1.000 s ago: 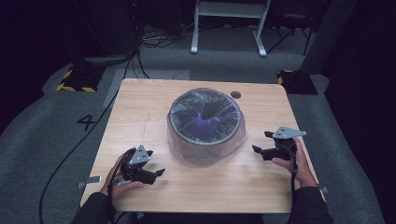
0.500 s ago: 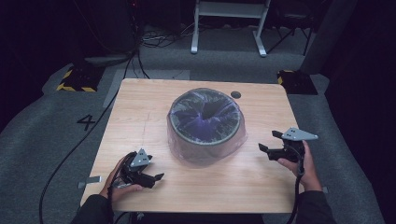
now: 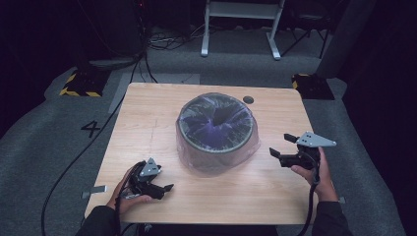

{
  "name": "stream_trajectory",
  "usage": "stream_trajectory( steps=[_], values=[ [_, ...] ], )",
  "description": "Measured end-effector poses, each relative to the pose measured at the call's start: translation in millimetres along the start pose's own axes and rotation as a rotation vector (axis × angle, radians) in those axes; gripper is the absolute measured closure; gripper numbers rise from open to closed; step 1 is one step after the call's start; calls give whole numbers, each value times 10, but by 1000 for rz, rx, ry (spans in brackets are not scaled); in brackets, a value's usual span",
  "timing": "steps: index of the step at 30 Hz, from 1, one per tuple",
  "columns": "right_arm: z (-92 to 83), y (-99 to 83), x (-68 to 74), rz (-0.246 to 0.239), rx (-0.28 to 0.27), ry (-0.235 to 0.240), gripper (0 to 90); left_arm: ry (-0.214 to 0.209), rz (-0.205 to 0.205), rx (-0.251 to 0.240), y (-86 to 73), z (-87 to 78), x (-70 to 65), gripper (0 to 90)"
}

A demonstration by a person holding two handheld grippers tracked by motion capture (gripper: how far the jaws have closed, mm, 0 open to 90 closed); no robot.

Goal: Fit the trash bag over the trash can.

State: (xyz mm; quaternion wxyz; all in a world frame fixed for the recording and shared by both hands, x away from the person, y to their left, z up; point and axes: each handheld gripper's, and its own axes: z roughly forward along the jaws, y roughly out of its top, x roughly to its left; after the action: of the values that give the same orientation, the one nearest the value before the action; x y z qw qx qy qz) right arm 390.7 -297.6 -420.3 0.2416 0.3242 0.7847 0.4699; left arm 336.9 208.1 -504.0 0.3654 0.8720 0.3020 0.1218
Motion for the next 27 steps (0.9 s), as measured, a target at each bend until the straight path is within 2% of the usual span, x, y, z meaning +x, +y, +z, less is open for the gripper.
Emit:
stream_trajectory(
  steps=[13,20,27],
  values=[
    [-59,226,103,-20,-68,24,173,3,-5,-1,3,6,2,146],
    [-59,419,158,-60,-63,13,173,3,-5,-1,3,6,2,146],
    [-37,578,193,-74,-73,19,173,3,-5,-1,3,6,2,147]
  ],
)
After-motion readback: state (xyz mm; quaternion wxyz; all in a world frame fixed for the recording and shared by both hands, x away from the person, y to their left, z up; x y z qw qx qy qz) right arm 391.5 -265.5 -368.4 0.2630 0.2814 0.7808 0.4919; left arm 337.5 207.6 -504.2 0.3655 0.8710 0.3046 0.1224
